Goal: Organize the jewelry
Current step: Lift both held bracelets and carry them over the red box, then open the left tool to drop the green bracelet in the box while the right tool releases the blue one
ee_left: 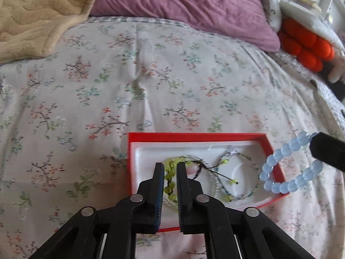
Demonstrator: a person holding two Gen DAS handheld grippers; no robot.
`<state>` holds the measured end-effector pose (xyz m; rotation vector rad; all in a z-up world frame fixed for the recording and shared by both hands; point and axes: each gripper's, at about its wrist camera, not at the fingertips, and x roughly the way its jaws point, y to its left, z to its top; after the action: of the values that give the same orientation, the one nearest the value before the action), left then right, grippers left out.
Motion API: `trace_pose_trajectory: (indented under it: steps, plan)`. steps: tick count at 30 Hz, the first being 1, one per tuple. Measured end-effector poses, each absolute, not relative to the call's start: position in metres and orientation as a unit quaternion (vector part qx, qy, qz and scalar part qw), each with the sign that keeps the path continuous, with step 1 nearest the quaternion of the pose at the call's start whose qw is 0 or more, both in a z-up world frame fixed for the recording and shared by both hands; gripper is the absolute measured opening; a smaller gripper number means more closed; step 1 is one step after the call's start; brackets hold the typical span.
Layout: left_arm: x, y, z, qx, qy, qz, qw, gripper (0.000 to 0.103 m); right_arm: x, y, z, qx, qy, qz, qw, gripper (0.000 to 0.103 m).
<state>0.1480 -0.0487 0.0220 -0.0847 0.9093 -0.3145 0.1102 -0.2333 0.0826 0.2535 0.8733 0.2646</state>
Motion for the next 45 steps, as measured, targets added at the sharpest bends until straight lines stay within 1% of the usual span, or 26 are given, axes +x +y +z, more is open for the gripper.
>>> trace_pose_trajectory:
  steps: [1,3,5,10,12,18,25,31,32,33,35,37,39,41,45]
  plan:
    - [0.147,-0.047,0.023,-0.040,0.436,-0.150,0.886,0.015,0.112,-0.230,0.081,0.121,0.423,0.129,0.889,0.013]
    - [0.145,-0.044,0.025,-0.040,0.432,-0.145,0.889,0.027,0.115,-0.225,0.078,0.120,0.426,0.132,0.887,0.013]
    - [0.143,-0.040,0.026,-0.040,0.432,-0.141,0.890,0.032,0.118,-0.219,0.074,0.123,0.431,0.138,0.883,0.013]
    - [0.140,-0.030,0.030,-0.041,0.430,-0.136,0.892,0.034,0.125,-0.205,0.069,0.137,0.437,0.162,0.874,0.013]
    - [0.139,-0.028,0.031,-0.039,0.430,-0.133,0.892,0.038,0.128,-0.201,0.064,0.140,0.442,0.168,0.870,0.013]
    - [0.136,-0.026,0.027,-0.029,0.437,-0.130,0.890,0.038,0.138,-0.208,0.046,0.138,0.463,0.142,0.864,0.013]
    - [0.135,-0.027,0.026,-0.025,0.439,-0.133,0.888,0.040,0.140,-0.221,0.036,0.117,0.471,0.103,0.868,0.013]
    - [0.131,-0.030,0.026,-0.025,0.441,-0.136,0.887,0.047,0.143,-0.227,0.028,0.097,0.480,0.079,0.869,0.014]
    - [0.130,-0.030,0.026,-0.023,0.441,-0.135,0.887,0.049,0.143,-0.229,0.028,0.097,0.482,0.078,0.868,0.014]
    - [0.129,-0.030,0.027,-0.021,0.440,-0.134,0.887,0.052,0.143,-0.230,0.028,0.098,0.483,0.079,0.866,0.015]
    - [0.128,-0.030,0.028,-0.019,0.441,-0.133,0.888,0.056,0.141,-0.233,0.029,0.100,0.486,0.079,0.865,0.023]
    - [0.126,-0.030,0.029,-0.018,0.442,-0.132,0.887,0.062,0.138,-0.236,0.032,0.102,0.483,0.078,0.866,0.038]
    - [0.122,-0.029,0.031,-0.016,0.443,-0.131,0.887,0.069,0.134,-0.238,0.036,0.102,0.480,0.080,0.868,0.042]
    - [0.118,-0.029,0.032,-0.014,0.443,-0.132,0.887,0.071,0.129,-0.239,0.040,0.098,0.479,0.082,0.869,0.042]
    - [0.108,-0.029,0.037,-0.006,0.445,-0.131,0.886,0.081,0.117,-0.243,0.047,0.092,0.482,0.081,0.868,0.043]
